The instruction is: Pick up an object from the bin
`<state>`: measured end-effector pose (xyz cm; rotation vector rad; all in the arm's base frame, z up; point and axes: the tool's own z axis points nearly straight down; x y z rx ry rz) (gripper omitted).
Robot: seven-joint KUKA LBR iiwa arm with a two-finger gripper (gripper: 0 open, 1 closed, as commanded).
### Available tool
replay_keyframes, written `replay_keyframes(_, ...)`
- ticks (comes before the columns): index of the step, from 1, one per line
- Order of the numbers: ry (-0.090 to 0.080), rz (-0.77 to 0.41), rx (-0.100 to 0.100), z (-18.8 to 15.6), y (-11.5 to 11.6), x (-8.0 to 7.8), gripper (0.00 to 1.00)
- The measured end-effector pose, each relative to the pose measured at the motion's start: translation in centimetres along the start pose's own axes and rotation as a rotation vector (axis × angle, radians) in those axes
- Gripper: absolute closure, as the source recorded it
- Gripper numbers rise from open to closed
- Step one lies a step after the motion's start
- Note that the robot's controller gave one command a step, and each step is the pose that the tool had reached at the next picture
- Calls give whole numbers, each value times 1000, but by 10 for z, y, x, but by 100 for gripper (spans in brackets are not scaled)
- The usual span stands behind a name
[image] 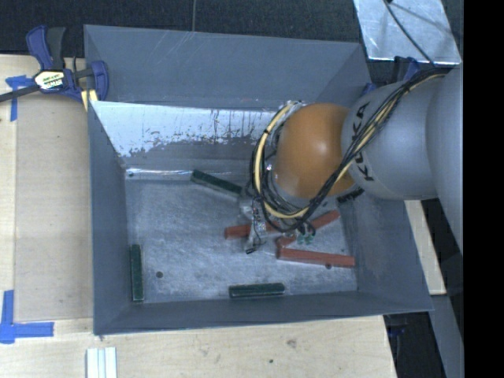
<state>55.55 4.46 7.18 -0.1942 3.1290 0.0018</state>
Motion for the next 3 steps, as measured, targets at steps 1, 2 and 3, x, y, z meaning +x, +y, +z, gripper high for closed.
replay_keyframes(1, -6, -34, 1, -115, 16, -33, 100)
replay_keyframes(2, -4, -17, 2, -169, 0, -47, 100)
replay_keyframes(3, 2, -71, -1, -152, 34, -57, 100)
